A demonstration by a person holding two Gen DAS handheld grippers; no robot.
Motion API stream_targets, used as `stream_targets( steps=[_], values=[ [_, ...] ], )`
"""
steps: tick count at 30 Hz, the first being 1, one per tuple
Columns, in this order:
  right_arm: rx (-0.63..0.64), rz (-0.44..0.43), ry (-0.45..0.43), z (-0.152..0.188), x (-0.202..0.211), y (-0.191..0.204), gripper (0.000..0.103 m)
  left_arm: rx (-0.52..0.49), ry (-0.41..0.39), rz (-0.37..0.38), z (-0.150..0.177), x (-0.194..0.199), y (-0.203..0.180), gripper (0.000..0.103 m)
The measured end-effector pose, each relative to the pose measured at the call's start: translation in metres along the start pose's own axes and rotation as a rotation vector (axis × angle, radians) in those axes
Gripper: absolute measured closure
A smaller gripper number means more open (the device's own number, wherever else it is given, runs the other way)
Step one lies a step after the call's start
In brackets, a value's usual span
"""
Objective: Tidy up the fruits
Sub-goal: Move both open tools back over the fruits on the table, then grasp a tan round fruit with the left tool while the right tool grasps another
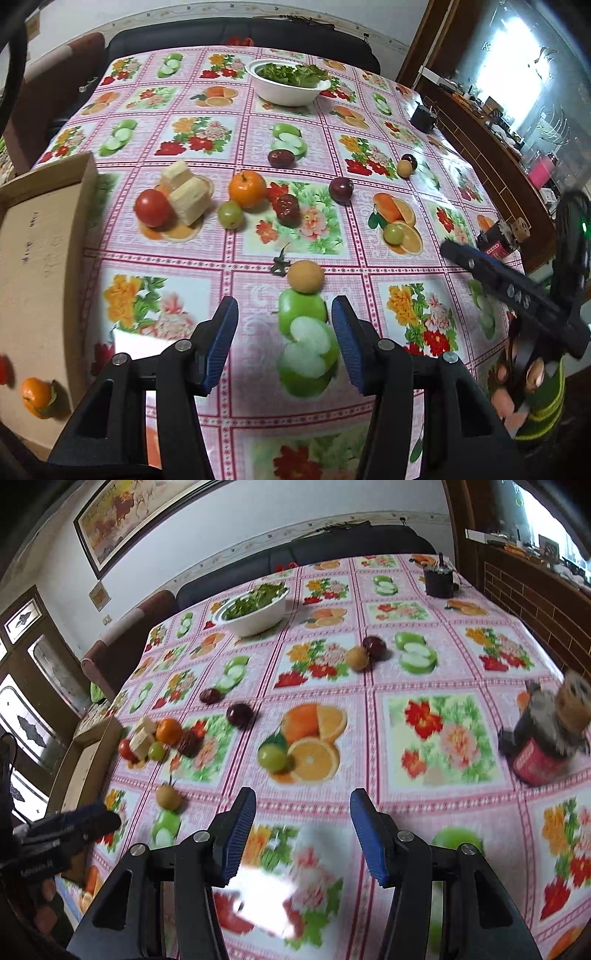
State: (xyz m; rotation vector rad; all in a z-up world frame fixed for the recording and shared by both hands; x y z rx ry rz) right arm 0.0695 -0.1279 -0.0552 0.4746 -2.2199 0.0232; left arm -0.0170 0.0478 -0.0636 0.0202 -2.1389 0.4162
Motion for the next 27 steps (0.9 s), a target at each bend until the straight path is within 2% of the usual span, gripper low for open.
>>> stream_targets(
  steps=[10,15,23,24,25,26,27],
  values=[
    [-0.054,0.058,0.014,-0.059,-0.055,-0.022,0.048,-0.008,0.056,0.029,-0.006,-0.032,-0.011,0.052],
    [-0.071,0.113,0.036,-0.083,-0.092,-0.028,0.049,-0.008,0.079,0.090,-0.005,-0.042,-0.015,0.052],
    [-0.050,0.163,0.037,-0.109,-0.124,-0.026,0.060,0.001,0.079,0.116,-0.005,-0.052,-0.013,0.053],
    [-0.047,0.164,0.036,-0.111,-0.126,-0.026,0.068,-0.007,0.075,0.111,-0.005,-0.052,-0.013,0.057],
    [-0.041,0.166,0.034,-0.112,-0.127,-0.025,0.077,-0.015,0.073,0.099,-0.005,-0.053,-0.013,0.068],
    [-0.038,0.164,0.035,-0.113,-0.128,-0.024,0.077,-0.020,0.072,0.094,-0.005,-0.053,-0.013,0.076],
    [-0.037,0.158,0.033,-0.112,-0.127,-0.023,0.077,-0.022,0.070,0.090,-0.005,-0.053,-0.013,0.077]
  ],
)
Point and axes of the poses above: each gripper's, at about its wrist camera, not at the fingertips, and x roughly against the way its jaws point, y to its left, z to its underside, the point moved 8 cm from there along -x, roughly the way its jaws point, and after that the axes turned 7 degrees about z, right-handed, at the moved point
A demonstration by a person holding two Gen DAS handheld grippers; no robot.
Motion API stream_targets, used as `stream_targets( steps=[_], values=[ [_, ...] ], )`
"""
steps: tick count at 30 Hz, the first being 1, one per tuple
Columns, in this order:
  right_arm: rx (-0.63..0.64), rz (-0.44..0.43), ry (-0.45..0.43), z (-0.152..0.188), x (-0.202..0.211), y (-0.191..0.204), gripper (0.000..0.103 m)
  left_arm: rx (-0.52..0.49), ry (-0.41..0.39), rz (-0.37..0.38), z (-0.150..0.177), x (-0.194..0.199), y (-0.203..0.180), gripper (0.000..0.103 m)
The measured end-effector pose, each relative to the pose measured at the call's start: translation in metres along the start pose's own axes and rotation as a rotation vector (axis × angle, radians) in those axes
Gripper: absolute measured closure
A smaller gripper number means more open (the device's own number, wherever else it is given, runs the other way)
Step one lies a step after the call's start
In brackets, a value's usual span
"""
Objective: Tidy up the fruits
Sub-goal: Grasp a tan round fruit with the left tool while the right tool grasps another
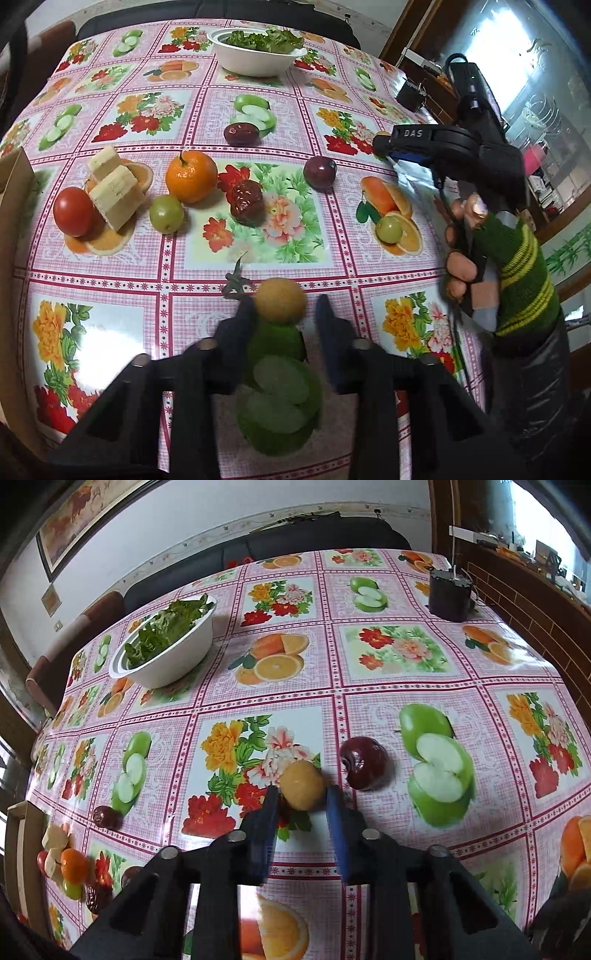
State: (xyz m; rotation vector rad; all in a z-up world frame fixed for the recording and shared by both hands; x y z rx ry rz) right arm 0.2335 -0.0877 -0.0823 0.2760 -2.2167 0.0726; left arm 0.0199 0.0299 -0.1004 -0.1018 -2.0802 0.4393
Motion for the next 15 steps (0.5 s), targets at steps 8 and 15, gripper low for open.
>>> stream_targets(
  steps=[8,15],
  values=[
    [-0.007,-0.078,-0.023,0.021,0.035,0.009,0.077,0.010,-0.015,-0.032,0.001,0.008,0.004,0.078],
    [-0.010,-0.193,-0.061,0.062,0.091,0.030,0.078,0.006,-0.094,-0.105,-0.001,0.040,0.008,0.078]
  ],
)
Point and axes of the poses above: each gripper's, at about its wrist camera, not at the fingertips, and x roughly against the way its jaws point, y to its left, z to its underside, the point moved 8 cm from there along -x, roughly the way its jaws point, and after that the axes turned 7 degrees about z, right-handed, at the moved point
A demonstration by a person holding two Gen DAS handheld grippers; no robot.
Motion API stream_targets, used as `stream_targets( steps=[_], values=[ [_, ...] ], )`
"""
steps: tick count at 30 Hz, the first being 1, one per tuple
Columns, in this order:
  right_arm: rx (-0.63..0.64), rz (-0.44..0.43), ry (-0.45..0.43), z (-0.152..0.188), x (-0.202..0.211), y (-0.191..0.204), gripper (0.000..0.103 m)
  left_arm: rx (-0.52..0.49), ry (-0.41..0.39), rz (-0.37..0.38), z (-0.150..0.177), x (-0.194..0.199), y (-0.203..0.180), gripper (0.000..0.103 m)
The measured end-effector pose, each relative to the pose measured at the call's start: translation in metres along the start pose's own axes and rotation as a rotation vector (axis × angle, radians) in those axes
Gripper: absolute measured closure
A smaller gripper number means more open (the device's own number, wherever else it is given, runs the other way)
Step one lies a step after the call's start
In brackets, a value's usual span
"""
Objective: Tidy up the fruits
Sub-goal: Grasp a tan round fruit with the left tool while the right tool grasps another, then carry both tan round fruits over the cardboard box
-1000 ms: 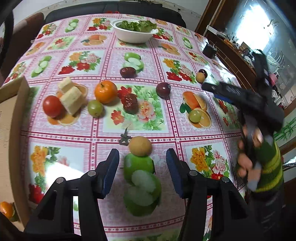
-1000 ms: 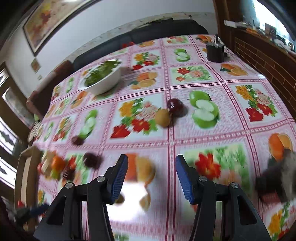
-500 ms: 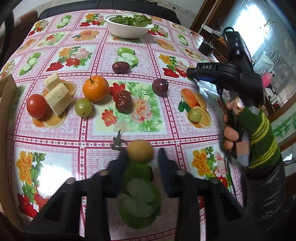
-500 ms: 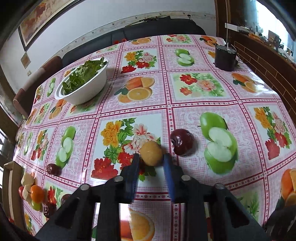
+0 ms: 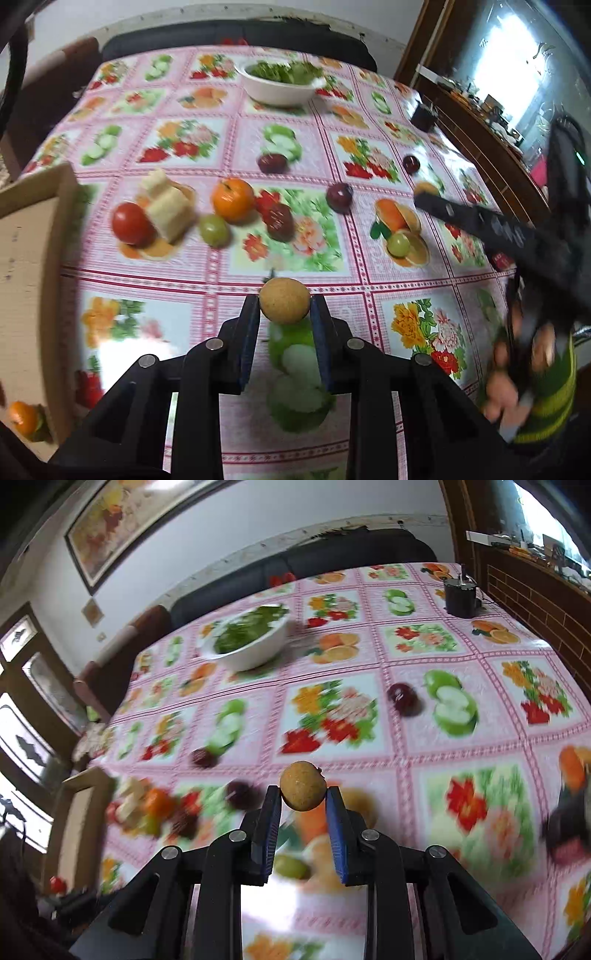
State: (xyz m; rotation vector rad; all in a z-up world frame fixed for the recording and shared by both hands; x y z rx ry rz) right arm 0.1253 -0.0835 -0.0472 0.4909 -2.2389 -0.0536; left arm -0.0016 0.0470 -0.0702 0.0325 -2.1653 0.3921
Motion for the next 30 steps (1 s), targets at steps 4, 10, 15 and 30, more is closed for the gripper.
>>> stream_targets(
  steps=[4,10,15,30],
  values=[
    [-0.007,-0.064,-0.018,0.020,0.025,0.019,0.078,0.018,-0.032,-0.026,-0.002,0.014,0.010,0.078],
    [0.005,-0.135,-0.023,0.046,0.048,0.049,0.078,0.042,-0.059,-0.040,-0.002,0.029,0.024,0.078],
    [0.031,-0.159,0.003,0.067,0.051,0.068,0.078,0.066,-0.067,-0.054,0.003,0.035,0.034,0.078],
    [0.102,-0.221,0.018,0.082,0.059,0.116,0.078,0.129,-0.113,-0.082,0.009,0.060,0.071,0.078]
  ],
)
Point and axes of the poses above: each gripper's, at about its wrist camera, not at the fingertips, and x roughly against the way its jaws point, y to its left, z to its underside, the point moved 8 cm from there along -x, roughly the way its jaws point, and after that the axes turned 7 degrees about z, right-handed, at the moved point
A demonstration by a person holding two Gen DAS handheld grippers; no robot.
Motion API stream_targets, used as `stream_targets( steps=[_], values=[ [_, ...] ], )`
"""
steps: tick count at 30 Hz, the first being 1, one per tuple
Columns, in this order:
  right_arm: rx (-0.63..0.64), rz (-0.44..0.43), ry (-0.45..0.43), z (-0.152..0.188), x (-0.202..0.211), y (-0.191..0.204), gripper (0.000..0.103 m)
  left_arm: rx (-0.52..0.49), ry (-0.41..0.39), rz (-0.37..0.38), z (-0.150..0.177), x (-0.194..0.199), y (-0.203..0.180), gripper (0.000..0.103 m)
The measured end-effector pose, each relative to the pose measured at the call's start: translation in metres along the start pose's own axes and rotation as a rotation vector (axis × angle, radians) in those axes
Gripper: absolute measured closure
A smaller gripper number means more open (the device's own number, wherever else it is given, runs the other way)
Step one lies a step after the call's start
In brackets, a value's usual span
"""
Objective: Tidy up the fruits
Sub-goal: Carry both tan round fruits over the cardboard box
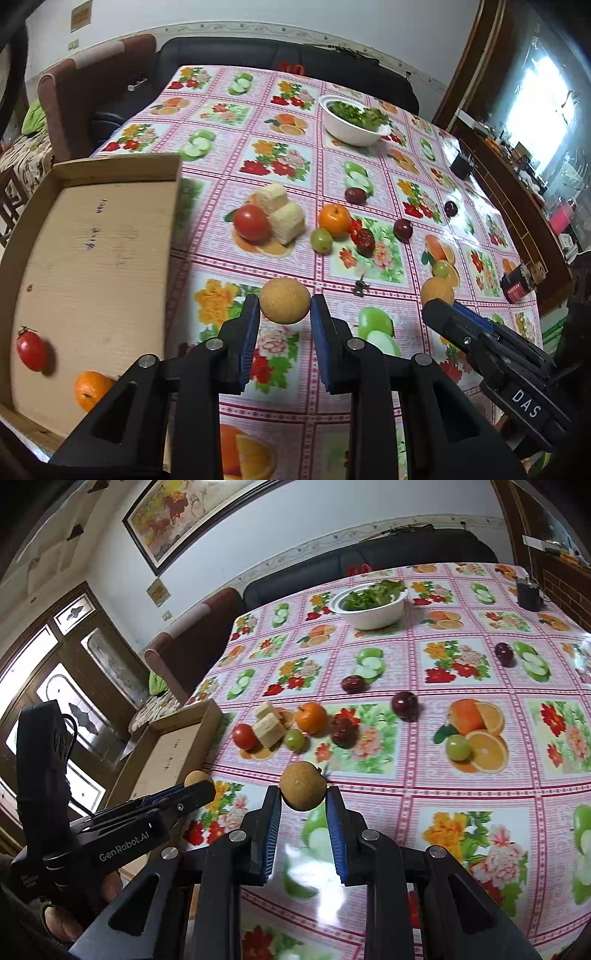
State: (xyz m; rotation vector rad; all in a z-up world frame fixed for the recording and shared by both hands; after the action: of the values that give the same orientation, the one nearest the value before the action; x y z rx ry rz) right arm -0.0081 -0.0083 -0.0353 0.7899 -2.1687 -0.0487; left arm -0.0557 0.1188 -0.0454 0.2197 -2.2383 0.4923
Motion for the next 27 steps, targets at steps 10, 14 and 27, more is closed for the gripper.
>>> stream_targets(
  steps=[10,14,27],
  values=[
    [0.065,-0.051,0.009,-0.005,-0.009,0.042,0.078,0.053,-0.027,-0.044,-0.004,0.014,0.038,0.078],
    [0.081,-0.068,0.021,-0.004,-0.016,0.056,0.078,0.079,-0.035,-0.064,-0.005,0.019,0.055,0.078],
    [0.144,-0.113,0.049,0.000,-0.031,0.097,0.078,0.145,-0.044,-0.118,-0.004,0.029,0.105,0.078]
  ],
)
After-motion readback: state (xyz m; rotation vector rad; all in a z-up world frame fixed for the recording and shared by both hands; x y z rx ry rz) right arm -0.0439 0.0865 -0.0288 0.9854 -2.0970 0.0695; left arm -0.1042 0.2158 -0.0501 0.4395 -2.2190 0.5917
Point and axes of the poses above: each gripper's, at about its wrist camera, not at the fingertips, and x roughly against the way its jaws point, y to its left, z to its underside, the point moved 8 cm from there along -x, roughly the way its jaws point, and after that the axes turned 7 degrees about z, right-handed, at the moved point
